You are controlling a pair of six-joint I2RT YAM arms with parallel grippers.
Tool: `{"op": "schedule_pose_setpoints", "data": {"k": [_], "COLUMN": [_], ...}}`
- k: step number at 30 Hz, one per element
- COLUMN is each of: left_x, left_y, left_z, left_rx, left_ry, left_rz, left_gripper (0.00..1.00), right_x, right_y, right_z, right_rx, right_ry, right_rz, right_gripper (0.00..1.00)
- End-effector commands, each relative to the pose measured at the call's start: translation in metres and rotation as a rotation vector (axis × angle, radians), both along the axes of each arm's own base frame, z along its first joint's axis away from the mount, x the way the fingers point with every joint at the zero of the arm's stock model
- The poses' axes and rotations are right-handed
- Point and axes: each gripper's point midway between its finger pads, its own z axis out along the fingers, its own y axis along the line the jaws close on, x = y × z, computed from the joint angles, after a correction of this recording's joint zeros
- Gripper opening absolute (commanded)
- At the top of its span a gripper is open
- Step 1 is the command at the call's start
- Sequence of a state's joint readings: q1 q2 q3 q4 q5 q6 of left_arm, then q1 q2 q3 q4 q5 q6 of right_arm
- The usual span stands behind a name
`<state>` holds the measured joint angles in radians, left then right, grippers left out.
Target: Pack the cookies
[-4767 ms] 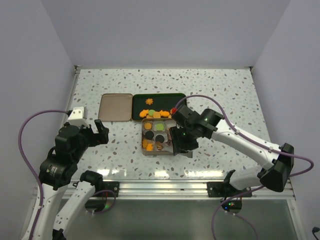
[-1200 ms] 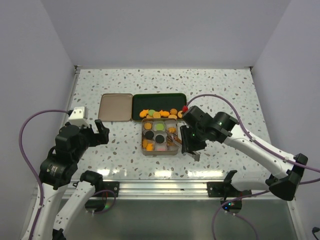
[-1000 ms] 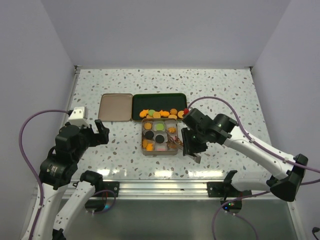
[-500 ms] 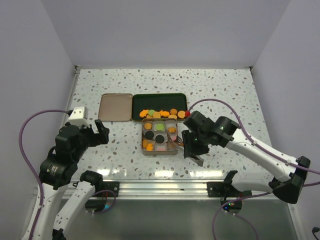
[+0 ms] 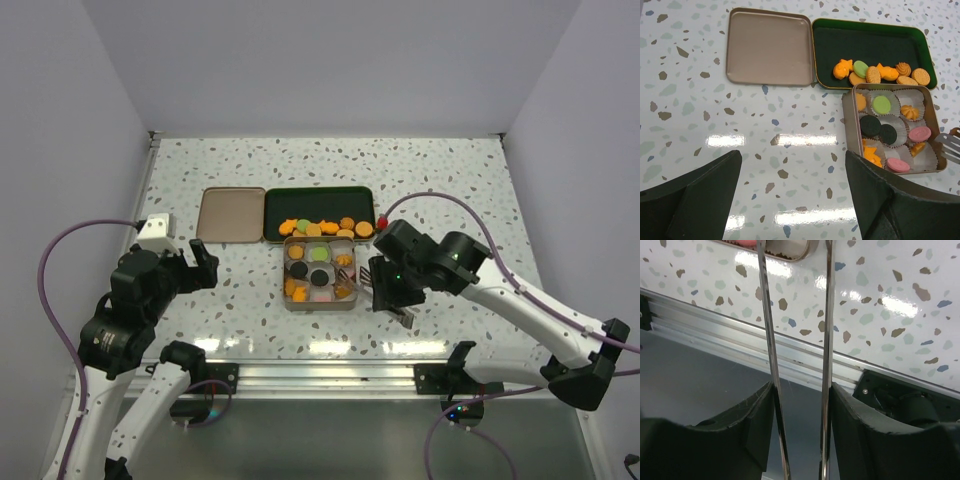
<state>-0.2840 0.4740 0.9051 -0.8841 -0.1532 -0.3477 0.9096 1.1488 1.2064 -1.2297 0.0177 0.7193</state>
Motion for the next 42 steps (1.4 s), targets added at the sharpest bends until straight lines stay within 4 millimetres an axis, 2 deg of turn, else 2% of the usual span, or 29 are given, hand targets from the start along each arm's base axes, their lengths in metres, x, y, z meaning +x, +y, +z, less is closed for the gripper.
{"op": "schedule_pose_setpoints", "data": {"k": [1, 6, 10, 13, 16, 21, 24, 30, 32, 38, 42], "left_x": [0.004, 0.005, 0.004, 0.003, 0.003, 0.002, 0.001, 0.002, 0.002, 0.002, 0.002], "left_y": [-0.001, -0.003, -0.002, -0.002, -0.002, -0.001, -0.001, -0.003, -0.002, -0.003, -0.003], "left_z": [0.009, 0.009, 0.009, 0.011, 0.011, 0.012, 0.013, 0.013, 0.012, 0.012, 0.012], "left_rx": [0.002, 0.000, -0.001, -0.004, -0.002, -0.005, -0.005, -0.006, -0.004, -0.004, -0.004], "left_ry": [-0.036, -0.039, -0.043, -0.052, -0.052, -0.058, -0.059, -0.059, -0.058, -0.057, -0.056], "left_rz": [-0.006, -0.014, -0.014, -0.015, -0.015, -0.013, -0.013, -0.019, -0.019, -0.023, -0.023], "left_gripper": [0.90, 0.90, 0.90, 0.90, 0.90, 0.90, 0.90, 0.90, 0.90, 0.90, 0.90], "right_x": [0.017, 0.048, 0.086, 0.123, 0.148, 0.180, 0.191, 0.203, 0.206, 0.201, 0.185], "right_y": [-0.006, -0.009, -0.013, -0.034, -0.049, -0.073, -0.097, -0.112, -0.116, -0.125, -0.123], "right_z": [0.031, 0.040, 0.041, 0.043, 0.046, 0.023, -0.008, -0.040, -0.045, -0.074, -0.104], "right_rx": [0.014, -0.068, -0.084, -0.098, -0.141, -0.204, -0.220, -0.251, -0.251, -0.269, -0.239], "right_ry": [-0.120, -0.212, -0.241, -0.260, -0.287, -0.261, -0.194, -0.150, -0.153, -0.101, -0.026], "right_rz": [-0.051, -0.080, -0.135, -0.233, -0.269, -0.328, -0.400, -0.429, -0.439, -0.454, -0.464], "right_gripper": [0.49, 0.51, 0.51, 0.51, 0.50, 0.50, 0.50, 0.49, 0.49, 0.49, 0.49]}}
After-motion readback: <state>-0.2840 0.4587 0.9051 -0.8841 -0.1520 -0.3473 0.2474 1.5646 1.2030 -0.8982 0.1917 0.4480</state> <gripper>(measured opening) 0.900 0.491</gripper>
